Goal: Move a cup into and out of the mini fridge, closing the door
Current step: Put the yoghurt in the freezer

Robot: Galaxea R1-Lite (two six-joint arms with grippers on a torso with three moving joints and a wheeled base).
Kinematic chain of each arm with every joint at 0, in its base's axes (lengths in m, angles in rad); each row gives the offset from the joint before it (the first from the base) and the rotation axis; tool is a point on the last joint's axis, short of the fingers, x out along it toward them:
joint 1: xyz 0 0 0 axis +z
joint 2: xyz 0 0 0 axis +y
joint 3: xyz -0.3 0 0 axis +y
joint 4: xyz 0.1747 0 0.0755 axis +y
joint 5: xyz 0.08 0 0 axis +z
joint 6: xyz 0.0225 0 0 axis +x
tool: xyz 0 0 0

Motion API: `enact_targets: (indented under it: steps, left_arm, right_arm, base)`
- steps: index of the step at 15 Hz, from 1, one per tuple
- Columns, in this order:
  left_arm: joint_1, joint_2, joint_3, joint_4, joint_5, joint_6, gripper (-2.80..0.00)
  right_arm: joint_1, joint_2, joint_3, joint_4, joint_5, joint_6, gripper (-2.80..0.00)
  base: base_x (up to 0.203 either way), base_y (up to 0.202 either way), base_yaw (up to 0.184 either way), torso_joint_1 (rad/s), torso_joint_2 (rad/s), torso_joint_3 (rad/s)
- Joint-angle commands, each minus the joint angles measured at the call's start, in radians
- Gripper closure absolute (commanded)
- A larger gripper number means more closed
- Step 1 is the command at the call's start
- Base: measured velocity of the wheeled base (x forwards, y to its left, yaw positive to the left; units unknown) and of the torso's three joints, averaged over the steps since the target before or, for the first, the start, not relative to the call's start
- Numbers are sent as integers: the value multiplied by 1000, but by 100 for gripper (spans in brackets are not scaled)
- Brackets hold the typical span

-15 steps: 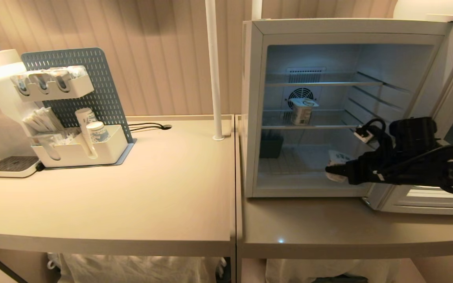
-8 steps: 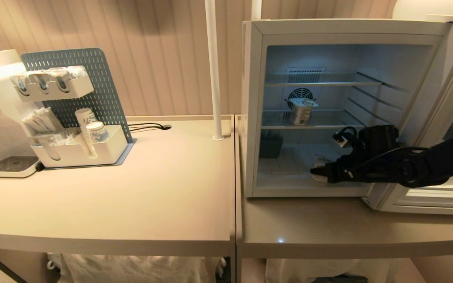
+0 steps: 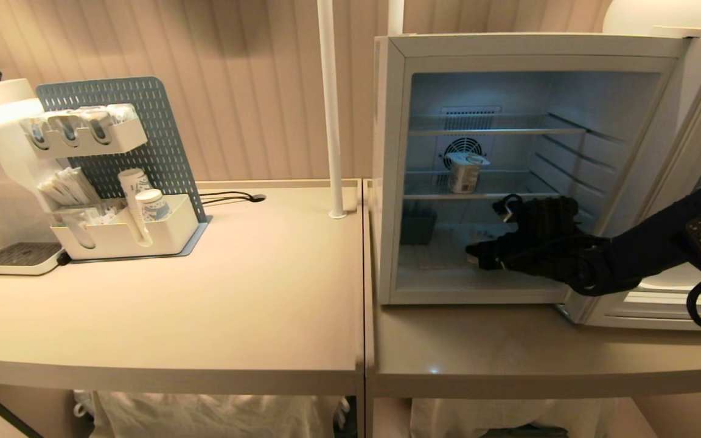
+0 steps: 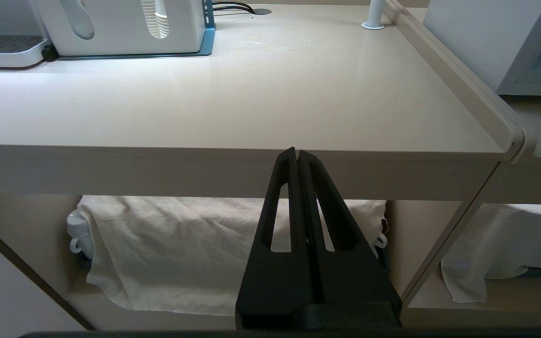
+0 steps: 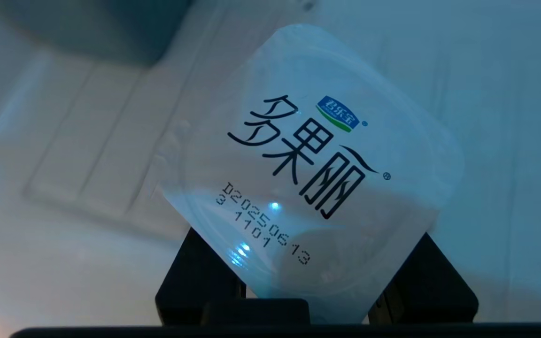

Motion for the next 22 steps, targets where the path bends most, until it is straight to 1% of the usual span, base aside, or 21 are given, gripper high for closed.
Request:
enact_targets:
  steps: [1,2,5,6,7,9,15,18,22]
  left_arm:
    - [0,2,0,0,0,-1,0]
    - [0,2,0,0,0,-1,0]
    - [0,2,0,0,0,-1,0]
    - [0,2,0,0,0,-1,0]
    - [0,2,0,0,0,-1,0]
    - [0,2,0,0,0,-1,0]
    - [0,2,0,0,0,-1,0]
    - [0,2,0,0,0,-1,0]
    - [0,2,0,0,0,-1,0]
  right_arm:
    - [4,33,-13,-7,-20,-1,0]
    - [4,49,-41,-6,-55,-2,0]
    - [4,81,-69,-8,-103,-5,0]
    - [5,88,-77,-10,-134,-7,0]
    - [8,97,-82,-12,-154,-11,-280]
    - [9,83,-76,-9,-155,-5,-280]
    - [16,-54,46,-12,-144,-9,-280]
    - [20,-159,160,-14,-143,-5,-280]
    - [20,-371,390,-64,-135,-5,-280]
  base:
    - [0,0,0,0,0,0]
    - [0,0,0,0,0,0]
    - [0,0,0,0,0,0]
    - [0,0,0,0,0,0]
    - [0,0,0,0,0,0]
    - [0,0,0,0,0,0]
    - [0,0,0,0,0,0]
    - [0,0,0,0,0,0]
    - [0,0,0,0,0,0]
